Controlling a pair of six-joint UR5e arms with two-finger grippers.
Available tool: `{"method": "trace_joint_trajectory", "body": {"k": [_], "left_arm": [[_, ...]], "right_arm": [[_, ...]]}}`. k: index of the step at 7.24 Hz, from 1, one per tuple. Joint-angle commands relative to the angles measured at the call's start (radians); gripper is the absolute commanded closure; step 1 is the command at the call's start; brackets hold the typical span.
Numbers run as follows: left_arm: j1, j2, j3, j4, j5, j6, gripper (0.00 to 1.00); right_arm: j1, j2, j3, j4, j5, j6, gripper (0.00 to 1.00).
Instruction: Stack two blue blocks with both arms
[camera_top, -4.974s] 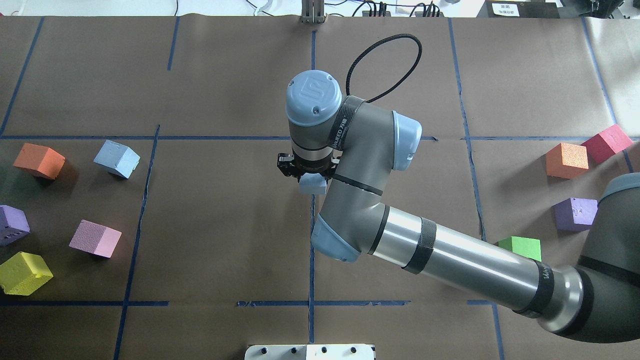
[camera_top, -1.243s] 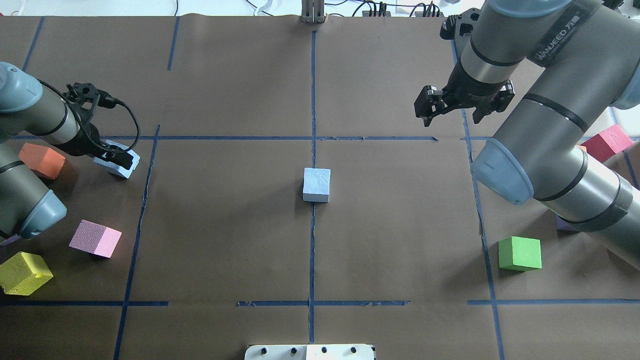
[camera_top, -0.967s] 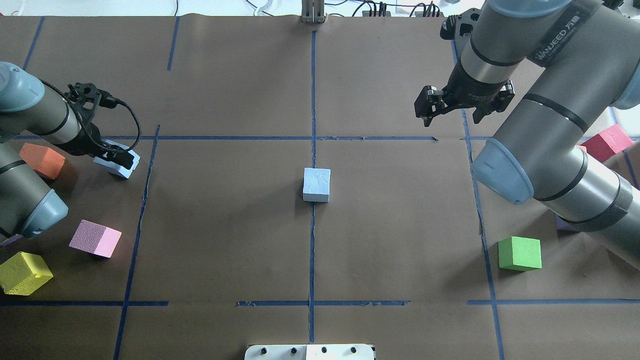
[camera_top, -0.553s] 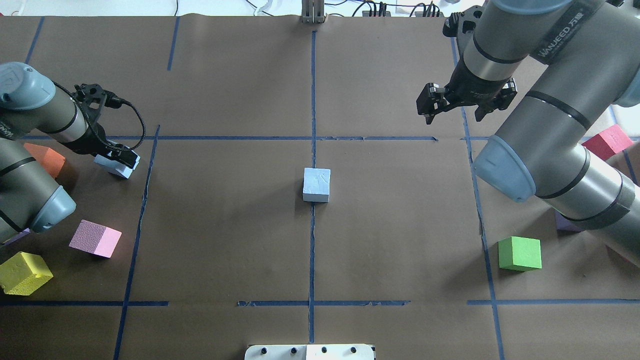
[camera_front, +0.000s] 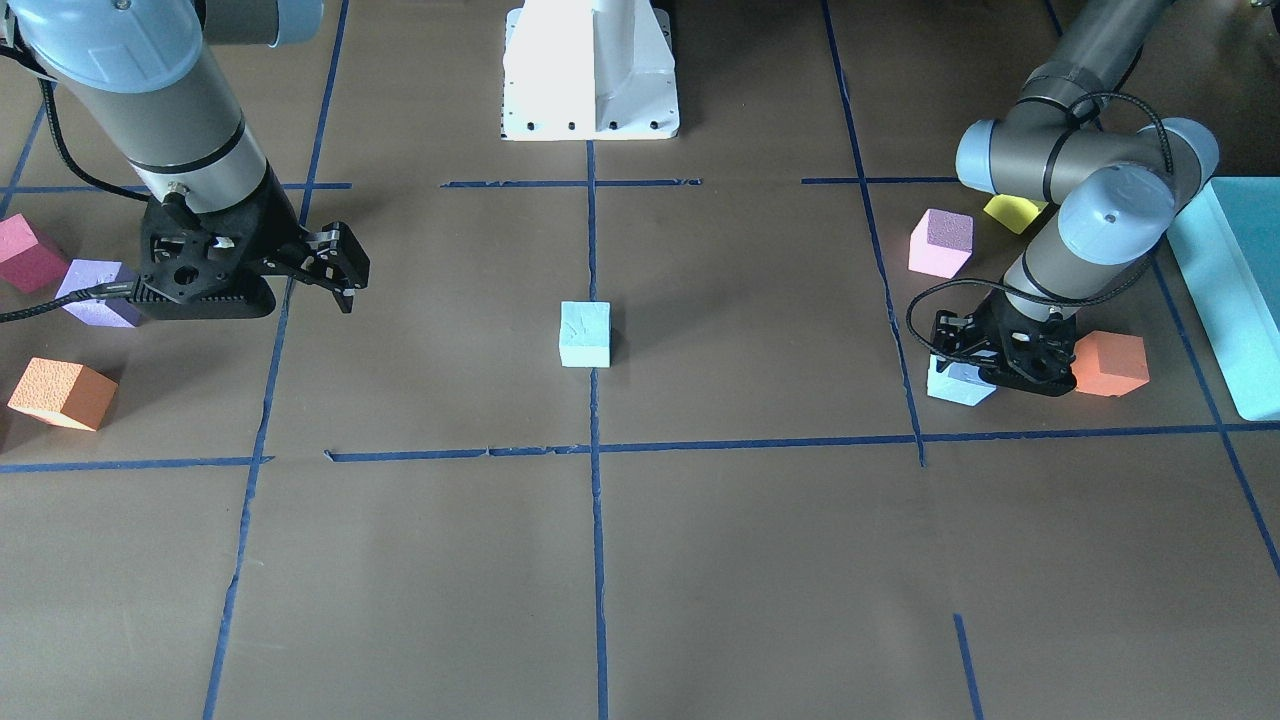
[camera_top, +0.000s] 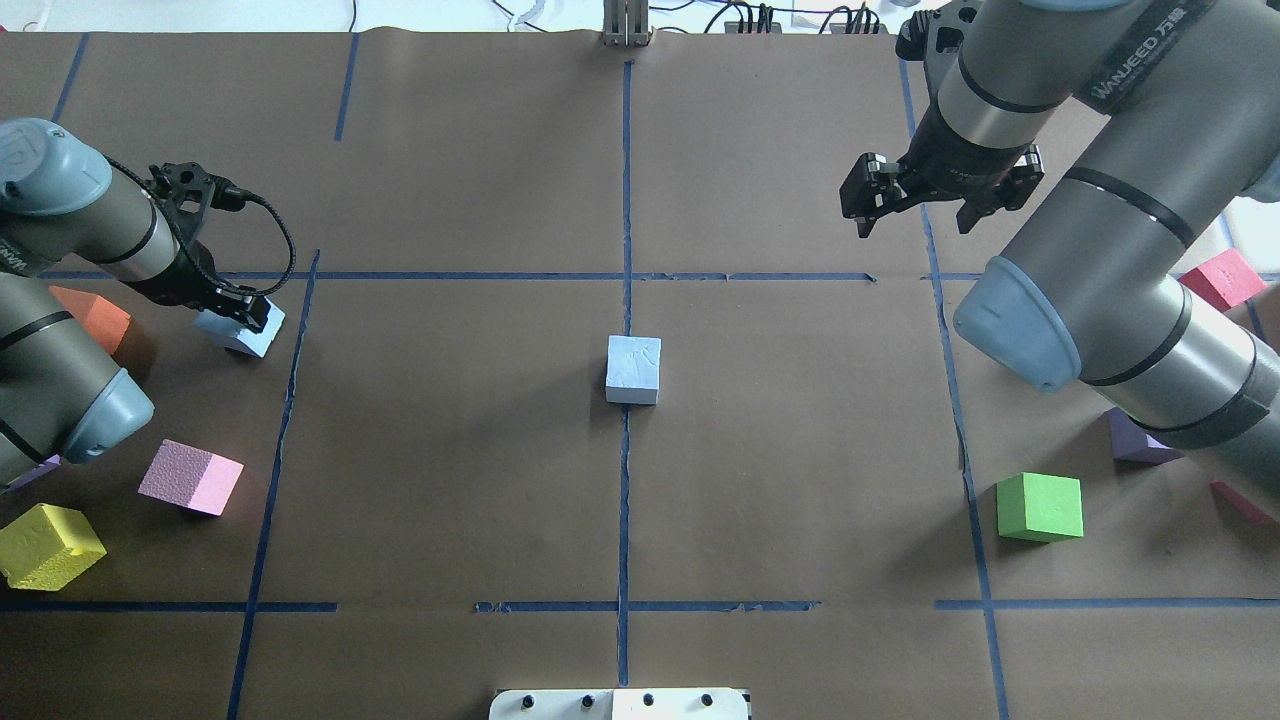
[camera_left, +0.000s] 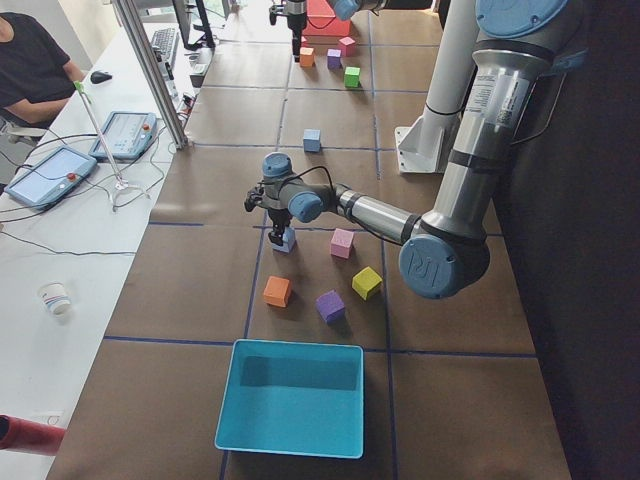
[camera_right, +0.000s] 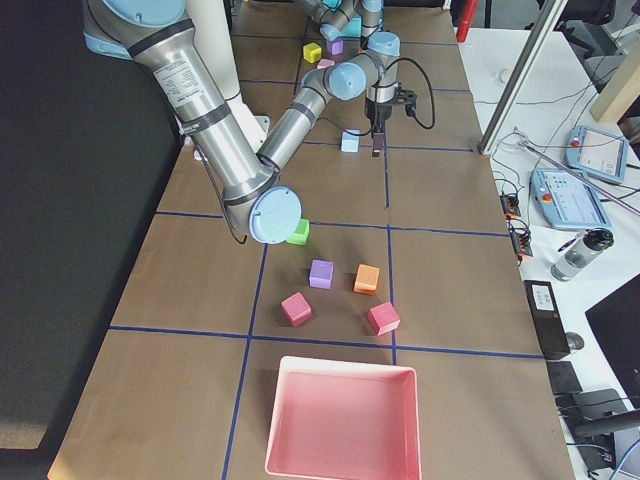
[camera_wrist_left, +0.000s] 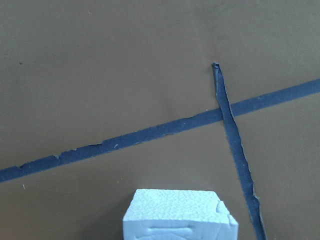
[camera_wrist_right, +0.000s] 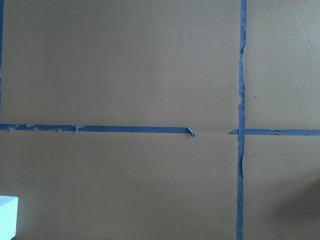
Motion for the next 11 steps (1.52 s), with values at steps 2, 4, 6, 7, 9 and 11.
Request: {"method": "trace_joint_trajectory", "body": {"k": [2,4,6,7,9,11], "left_arm": [[-0.014,-0.089,-0.173,0.351,-0.019,-0.003,1.0],[-0.003,-0.282,-0.195,0.524,-0.024,-0.174,1.0],[0.085,-0.447,-0.123,0.523,-0.022,-0.39,1.0],[0.131,-0.554,-0.041,0.512,-0.019,-0.478,1.0],[0.21,-0.696,0.07,0.51,-0.013,-0.57,1.0],[0.265,-0.714,0.089,0.495,0.013,-0.591,1.0]], "right_arm": [[0.066,-0.016,0.002,-0.009,0.022,-0.114,0.0],[0.186,-0.15,0.005,0.011,0.109,-0.371,0.0],[0.343,-0.281,-0.009,0.012,0.157,-0.642,0.0],[0.416,-0.336,-0.021,0.014,0.168,-0.776,0.0],[0.488,-0.38,-0.038,0.014,0.182,-0.833,0.0],[0.488,-0.397,-0.073,0.1,0.191,-0.83,0.0]]}}
